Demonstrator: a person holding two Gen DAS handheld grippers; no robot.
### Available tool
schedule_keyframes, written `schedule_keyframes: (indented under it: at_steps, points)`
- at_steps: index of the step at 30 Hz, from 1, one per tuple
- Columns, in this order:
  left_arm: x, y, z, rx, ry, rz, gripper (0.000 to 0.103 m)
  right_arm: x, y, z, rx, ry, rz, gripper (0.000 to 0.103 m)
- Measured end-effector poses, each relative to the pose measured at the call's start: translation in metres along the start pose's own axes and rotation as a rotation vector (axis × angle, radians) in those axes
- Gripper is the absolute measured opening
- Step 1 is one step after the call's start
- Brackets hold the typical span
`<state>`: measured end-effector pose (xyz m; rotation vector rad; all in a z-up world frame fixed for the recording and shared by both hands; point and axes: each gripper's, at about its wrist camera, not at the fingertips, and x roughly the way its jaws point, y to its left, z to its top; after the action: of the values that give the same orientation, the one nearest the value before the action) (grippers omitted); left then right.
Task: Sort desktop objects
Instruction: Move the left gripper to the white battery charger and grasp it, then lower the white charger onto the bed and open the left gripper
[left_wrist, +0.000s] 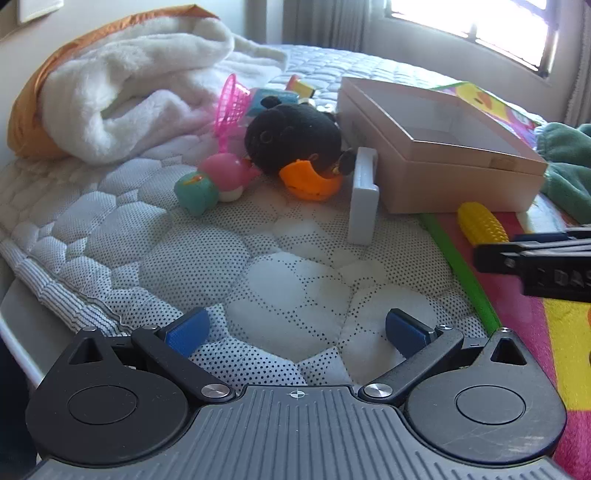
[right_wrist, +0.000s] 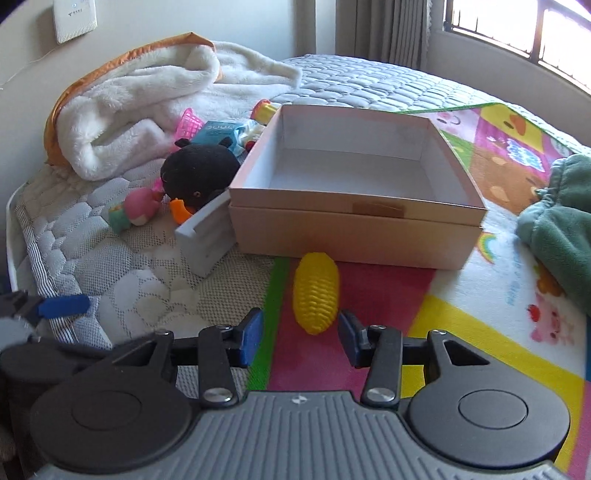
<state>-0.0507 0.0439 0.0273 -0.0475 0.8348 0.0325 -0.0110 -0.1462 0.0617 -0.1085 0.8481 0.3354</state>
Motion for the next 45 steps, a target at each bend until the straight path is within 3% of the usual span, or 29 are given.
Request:
schedule_keyframes:
  at_steps: [3, 6, 8, 10, 12, 14, 17, 19, 21, 27, 31, 34, 37, 41, 43, 45]
  points:
    - [-0.002, -0.001, 0.002, -0.002, -0.038, 0.003, 0.103, 0.008, 0.001, -0.002, -0.074, 0.001, -0.013, 0.045]
    - [0.001, -0.014, 0.011, 0.020, -0.072, 0.018, 0.103, -0.001, -0.016, -0.010, -0.192, -0.073, -0.128, 0.041]
    - [0.008, -0.028, 0.021, 0.036, -0.088, 0.015, 0.103, -0.011, -0.042, -0.011, -0.195, -0.136, -0.194, 0.038]
    - [0.016, -0.043, 0.030, 0.045, -0.086, 0.007, 0.103, -0.018, -0.076, -0.004, -0.071, -0.155, -0.136, 0.037]
    - [0.022, -0.056, 0.040, 0.049, -0.094, 0.015, 0.103, -0.023, -0.107, 0.003, 0.085, -0.158, -0.008, 0.037]
    - [0.027, -0.065, 0.047, 0.056, -0.124, 0.040, 0.100, -0.023, -0.119, 0.007, 0.130, -0.159, 0.045, 0.037]
    - [0.038, -0.071, 0.054, 0.059, -0.139, 0.068, 0.060, -0.021, -0.119, 0.002, 0.105, -0.148, 0.047, 0.037]
    - [0.041, -0.070, 0.054, 0.033, -0.150, 0.080, 0.054, -0.022, -0.120, -0.006, 0.088, -0.129, 0.065, 0.038]
    - [0.036, -0.066, 0.051, 0.016, -0.168, 0.098, 0.021, -0.025, -0.122, -0.015, 0.057, -0.112, 0.077, 0.038]
    - [-0.003, -0.055, 0.031, 0.000, -0.192, 0.036, 0.020, -0.035, -0.117, -0.016, 0.027, -0.099, 0.059, 0.038]
    - [-0.035, -0.059, 0.012, 0.040, -0.180, -0.160, 0.020, -0.047, -0.097, -0.013, -0.042, -0.127, 0.015, 0.038]
    - [-0.042, -0.070, 0.004, 0.117, -0.181, -0.211, 0.023, -0.056, -0.091, -0.008, -0.042, -0.146, 0.009, 0.038]
    - [-0.028, -0.074, 0.003, 0.160, -0.164, -0.180, 0.045, -0.055, -0.084, -0.005, -0.061, -0.135, -0.021, 0.038]
    - [-0.009, -0.063, 0.005, 0.096, -0.122, -0.029, 0.090, -0.046, -0.075, -0.006, -0.091, -0.103, -0.027, 0.051]
    - [-0.003, -0.057, 0.006, 0.058, -0.111, 0.047, 0.095, -0.036, -0.071, -0.006, -0.105, -0.097, 0.001, 0.051]
    - [0.002, -0.051, 0.007, 0.042, -0.090, 0.060, 0.097, -0.022, -0.068, -0.004, -0.093, -0.094, 0.036, 0.051]
